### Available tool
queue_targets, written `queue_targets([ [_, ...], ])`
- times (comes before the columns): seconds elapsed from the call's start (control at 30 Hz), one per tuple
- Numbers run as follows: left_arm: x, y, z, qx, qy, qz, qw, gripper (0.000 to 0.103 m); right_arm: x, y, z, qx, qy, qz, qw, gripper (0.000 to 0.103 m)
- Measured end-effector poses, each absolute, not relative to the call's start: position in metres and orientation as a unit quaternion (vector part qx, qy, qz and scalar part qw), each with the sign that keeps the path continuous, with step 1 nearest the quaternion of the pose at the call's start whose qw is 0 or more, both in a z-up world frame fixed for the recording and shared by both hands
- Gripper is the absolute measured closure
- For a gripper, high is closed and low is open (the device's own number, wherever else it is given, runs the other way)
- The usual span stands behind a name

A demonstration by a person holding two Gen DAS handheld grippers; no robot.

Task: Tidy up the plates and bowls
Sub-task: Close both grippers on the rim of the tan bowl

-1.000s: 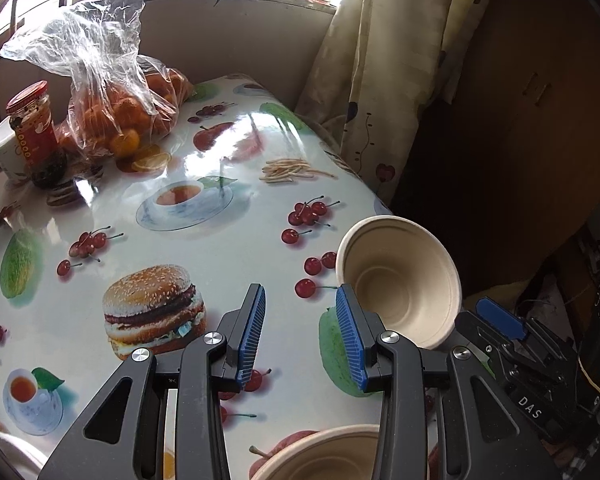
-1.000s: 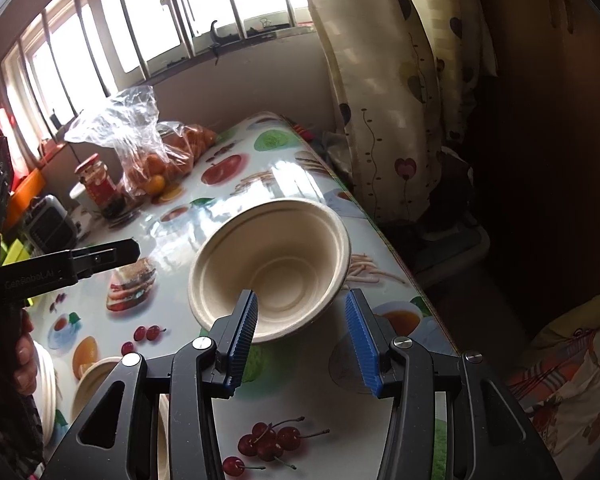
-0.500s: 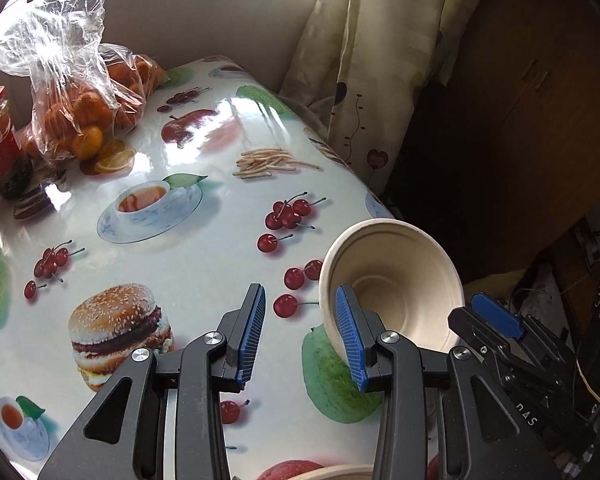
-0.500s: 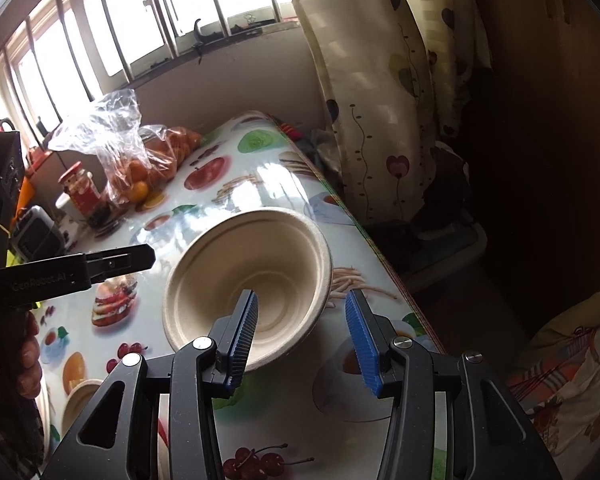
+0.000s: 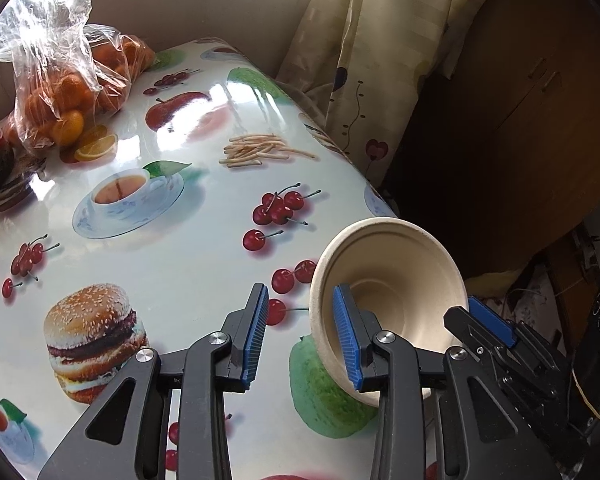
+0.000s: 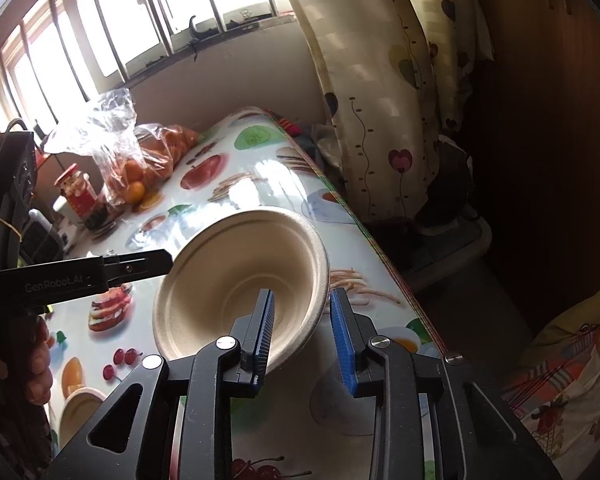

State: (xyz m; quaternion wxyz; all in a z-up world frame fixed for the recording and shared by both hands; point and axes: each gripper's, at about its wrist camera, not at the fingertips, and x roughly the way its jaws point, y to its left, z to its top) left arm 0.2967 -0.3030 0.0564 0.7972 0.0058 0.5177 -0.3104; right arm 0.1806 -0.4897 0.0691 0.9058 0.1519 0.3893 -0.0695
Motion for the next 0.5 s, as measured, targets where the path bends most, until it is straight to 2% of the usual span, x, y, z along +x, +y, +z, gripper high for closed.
queue_targets([
  [0.17, 0.2987, -0.3036, 0.0521, 0.006, 0.523, -0.308, 0.795, 0.075, 0.1815, -0.4917, 0.0678, 0.156, 0.392, -0.068, 0.904, 0.080],
  [0.5, 0.2992, -0.3093, 0.0482, 0.011, 0.529, -0.308, 0.791, 0.087, 0.1819, -0.4939, 0.0655, 0.162, 0.393, -0.066, 0.903, 0.080],
])
